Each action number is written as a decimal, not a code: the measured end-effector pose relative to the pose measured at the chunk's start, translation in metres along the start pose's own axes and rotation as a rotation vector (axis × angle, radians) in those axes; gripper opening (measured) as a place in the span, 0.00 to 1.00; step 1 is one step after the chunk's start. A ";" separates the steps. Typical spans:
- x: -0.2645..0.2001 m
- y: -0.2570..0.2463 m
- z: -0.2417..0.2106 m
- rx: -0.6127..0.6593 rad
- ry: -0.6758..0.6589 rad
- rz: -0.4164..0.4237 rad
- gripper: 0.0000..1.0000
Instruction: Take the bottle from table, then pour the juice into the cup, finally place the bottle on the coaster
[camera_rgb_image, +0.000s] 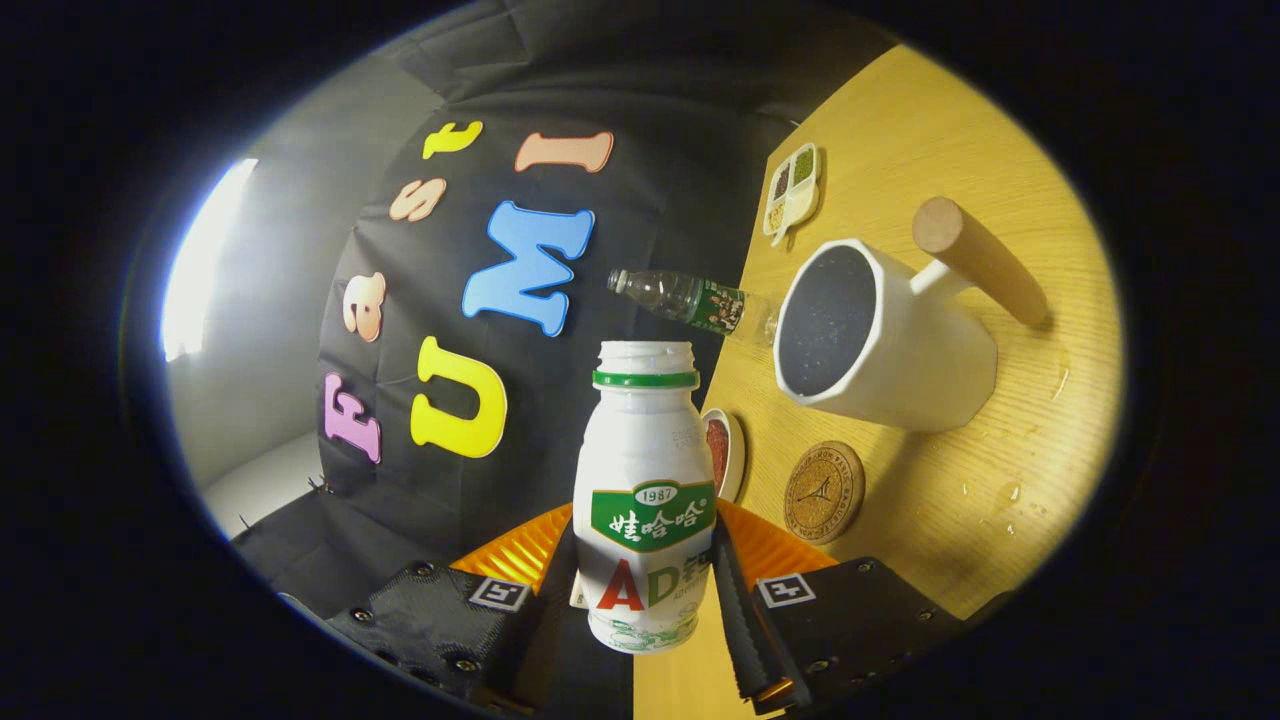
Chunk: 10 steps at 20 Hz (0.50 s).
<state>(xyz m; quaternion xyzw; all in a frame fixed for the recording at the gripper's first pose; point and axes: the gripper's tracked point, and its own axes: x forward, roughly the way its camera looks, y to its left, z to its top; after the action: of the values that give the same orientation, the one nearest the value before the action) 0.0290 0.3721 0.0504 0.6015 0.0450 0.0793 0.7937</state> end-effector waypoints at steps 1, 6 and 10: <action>0.000 -0.001 -0.001 0.010 0.001 -0.003 0.67; -0.002 0.003 -0.001 0.102 -0.009 0.019 0.68; -0.001 0.003 -0.001 0.135 -0.012 0.010 0.67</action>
<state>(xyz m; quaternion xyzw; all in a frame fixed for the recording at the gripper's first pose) 0.0272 0.3740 0.0529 0.6543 0.0425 0.0767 0.7512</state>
